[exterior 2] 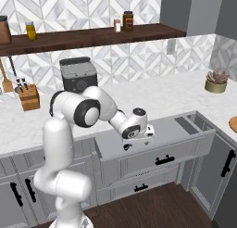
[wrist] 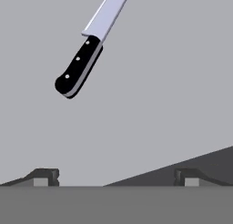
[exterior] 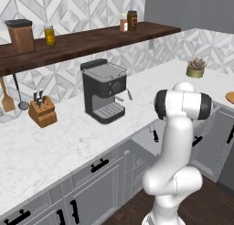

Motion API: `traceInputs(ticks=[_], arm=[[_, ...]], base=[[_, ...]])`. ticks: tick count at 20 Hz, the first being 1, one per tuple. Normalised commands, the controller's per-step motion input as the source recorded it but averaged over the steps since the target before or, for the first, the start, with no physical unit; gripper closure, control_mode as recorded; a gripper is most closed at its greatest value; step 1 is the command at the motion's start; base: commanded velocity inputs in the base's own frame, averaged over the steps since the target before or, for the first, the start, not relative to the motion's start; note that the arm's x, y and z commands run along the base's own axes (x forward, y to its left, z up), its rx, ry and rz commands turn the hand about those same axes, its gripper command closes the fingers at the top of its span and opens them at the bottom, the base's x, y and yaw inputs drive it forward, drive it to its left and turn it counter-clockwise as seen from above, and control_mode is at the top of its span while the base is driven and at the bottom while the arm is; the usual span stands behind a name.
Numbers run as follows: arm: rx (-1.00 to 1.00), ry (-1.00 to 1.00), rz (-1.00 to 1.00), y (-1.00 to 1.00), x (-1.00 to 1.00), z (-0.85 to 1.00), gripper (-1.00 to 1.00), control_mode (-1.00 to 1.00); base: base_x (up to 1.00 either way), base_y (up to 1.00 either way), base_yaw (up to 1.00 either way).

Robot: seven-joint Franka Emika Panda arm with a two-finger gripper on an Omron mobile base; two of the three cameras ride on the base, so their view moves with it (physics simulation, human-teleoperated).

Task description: Pick up the knife from the drawer and place it on the cutting board. Then place the meat from the plate to the cutting board.

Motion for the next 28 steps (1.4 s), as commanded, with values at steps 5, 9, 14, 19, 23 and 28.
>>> traceInputs(ticks=[5,9,14,19,23,28], arm=[[0.0,0.01,0.0,-0.27,0.0,-0.36,-1.0,-1.0],[0.0,0.0,0.0,-0.24,-0.04,-0.2,-1.0,-1.0],[0.0,0.0,0.0,-0.25,-0.37,-0.08,-1.0,-1.0],[0.0,0.0,0.02,-0.27,-0.76,-0.03,-1.0,-1.0],[0.0,0.0,0.0,-0.28,-0.6,0.0,-1.0,-1.0],[0.0,0.0,0.0,-0.08,-0.28,0.0,-1.0,-1.0]], base=[[0.0,0.0,0.0],[0.0,0.0,0.0],[0.0,0.0,0.0],[0.0,0.0,0.0],[0.0,0.0,0.0],[0.0,0.0,0.0]])
